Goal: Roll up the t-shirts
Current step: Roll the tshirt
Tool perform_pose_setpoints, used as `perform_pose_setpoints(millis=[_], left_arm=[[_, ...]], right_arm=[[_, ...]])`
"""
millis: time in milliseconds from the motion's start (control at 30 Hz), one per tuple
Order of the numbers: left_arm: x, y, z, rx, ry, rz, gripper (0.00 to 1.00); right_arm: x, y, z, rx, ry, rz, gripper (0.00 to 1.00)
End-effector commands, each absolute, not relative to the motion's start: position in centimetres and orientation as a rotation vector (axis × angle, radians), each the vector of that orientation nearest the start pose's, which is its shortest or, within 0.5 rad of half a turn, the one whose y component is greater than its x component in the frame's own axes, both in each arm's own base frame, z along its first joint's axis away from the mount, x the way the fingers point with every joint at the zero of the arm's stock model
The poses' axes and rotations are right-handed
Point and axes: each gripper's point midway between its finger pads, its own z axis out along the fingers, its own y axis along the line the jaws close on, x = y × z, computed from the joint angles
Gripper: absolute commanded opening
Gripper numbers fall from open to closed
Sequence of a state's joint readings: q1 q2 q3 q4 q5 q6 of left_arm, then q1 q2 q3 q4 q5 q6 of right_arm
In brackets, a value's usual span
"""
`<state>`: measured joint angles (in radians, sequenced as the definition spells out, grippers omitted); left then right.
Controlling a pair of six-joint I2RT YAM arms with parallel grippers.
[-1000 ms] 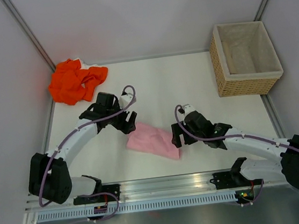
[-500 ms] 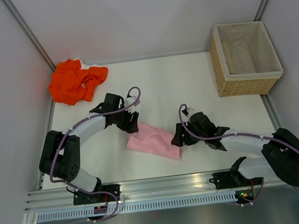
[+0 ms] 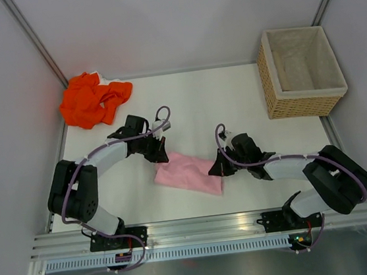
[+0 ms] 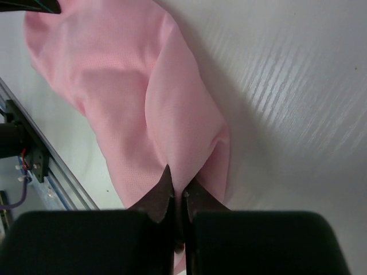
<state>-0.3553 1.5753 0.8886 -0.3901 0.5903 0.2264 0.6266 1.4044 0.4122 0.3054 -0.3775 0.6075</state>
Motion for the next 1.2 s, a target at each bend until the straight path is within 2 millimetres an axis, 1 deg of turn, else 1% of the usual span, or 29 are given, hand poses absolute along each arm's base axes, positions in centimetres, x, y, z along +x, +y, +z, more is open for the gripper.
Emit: perform_pose_setpoints(millis=[0,67,100,133,167,267,300,367,400,433,500,533,567,600,633,667,700,733,767,800,833,867,967,1000,1100,1167], left_arm=[[27.8,-19.4,8.0,0.91,2.319,-0.882,0.02],[28.1,-19.1,8.8,0.898,2.297,-0.886,0.02],[28.4,-19.1,9.3,0.897,2.283,-0.888,0.02],[28.6,-19.0,9.6,0.892,2.275,-0.891,0.02],[28.8,-19.1,10.0,0.894,2.26,-0.887,0.02],[30.8,-18.7,11.4,0.875,2.227,-0.841,0.02],[31.9,-18.7,12.2,0.869,2.207,-0.832,0.02],[32.9,-18.3,13.0,0.849,2.198,-0.818,0.02],[33.7,-18.2,14.0,0.845,2.18,-0.81,0.02],[33.8,-18.3,14.5,0.843,2.176,-0.815,0.02],[33.2,-18.1,15.3,0.846,2.184,-0.838,0.02],[32.4,-18.3,15.9,0.858,2.167,-0.861,0.02],[31.6,-18.2,15.7,0.862,2.182,-0.874,0.02],[30.4,-18.0,14.7,0.872,2.203,-0.888,0.02],[29.7,-17.8,14.4,0.88,2.208,-0.888,0.02],[28.5,-17.4,12.8,0.885,2.252,-0.895,0.02],[27.8,-17.1,11.9,0.885,2.277,-0.895,0.02],[27.0,-17.0,11.2,0.887,2.296,-0.91,0.02],[26.1,-16.9,10.4,0.891,2.316,-0.933,0.02],[24.4,-16.7,8.9,0.912,2.347,-0.972,0.02],[24.2,-16.4,8.4,0.945,2.352,-0.935,0.02],[24.3,-16.1,8.1,0.954,2.35,-0.906,0.02],[23.8,-16.2,8.0,0.998,2.334,-0.917,0.02],[23.6,-16.2,7.9,1.018,2.331,-0.913,0.02],[22.6,-15.3,6.1,1.117,2.387,-0.833,0.02],[21.9,-14.8,5.4,1.153,2.414,-0.819,0.02]], right_arm=[[23.3,27.0,6.5,-0.255,2.298,1.147,0.0],[24.0,26.8,7.0,-0.242,2.291,1.161,0.0],[24.6,26.7,7.7,-0.237,2.274,1.185,0.0],[25.1,26.5,7.8,-0.227,2.275,1.189,0.0],[26.2,26.4,8.6,-0.216,2.251,1.191,0.0],[27.9,26.3,9.1,-0.24,2.251,1.167,0.0],[29.4,26.5,10.0,-0.254,2.226,1.156,0.0],[30.3,26.7,10.6,-0.26,2.229,1.153,0.0],[31.4,26.9,11.9,-0.266,2.201,1.154,0.0],[31.3,26.9,11.8,-0.27,2.226,1.161,0.0],[31.4,27.0,13.2,-0.281,2.209,1.166,0.0],[31.0,26.8,13.2,-0.274,2.223,1.169,0.0],[30.5,26.7,13.3,-0.268,2.228,1.175,0.0],[29.5,26.3,12.9,-0.256,2.242,1.18,0.0],[29.0,26.1,12.6,-0.241,2.248,1.187,0.0],[27.4,25.5,11.4,-0.195,2.284,1.209,0.0],[27.1,25.5,11.3,-0.178,2.265,1.224,0.0],[26.4,25.2,10.6,-0.151,2.274,1.232,0.0],[24.6,24.5,8.4,-0.078,2.337,1.238,0.0],[23.9,24.3,7.8,-0.055,2.343,1.242,0.0],[23.6,24.2,7.4,-0.041,2.329,1.253,0.0],[22.1,23.9,5.9,-0.016,2.371,1.254,0.0],[21.0,24.0,4.6,0.005,2.399,1.255,0.0],[21.0,23.9,4.3,0.01,2.402,1.24,0.0],[21.2,23.7,4.2,0.014,2.407,1.217,0.0],[21.2,23.7,4.1,0.02,2.417,1.213,0.0]])
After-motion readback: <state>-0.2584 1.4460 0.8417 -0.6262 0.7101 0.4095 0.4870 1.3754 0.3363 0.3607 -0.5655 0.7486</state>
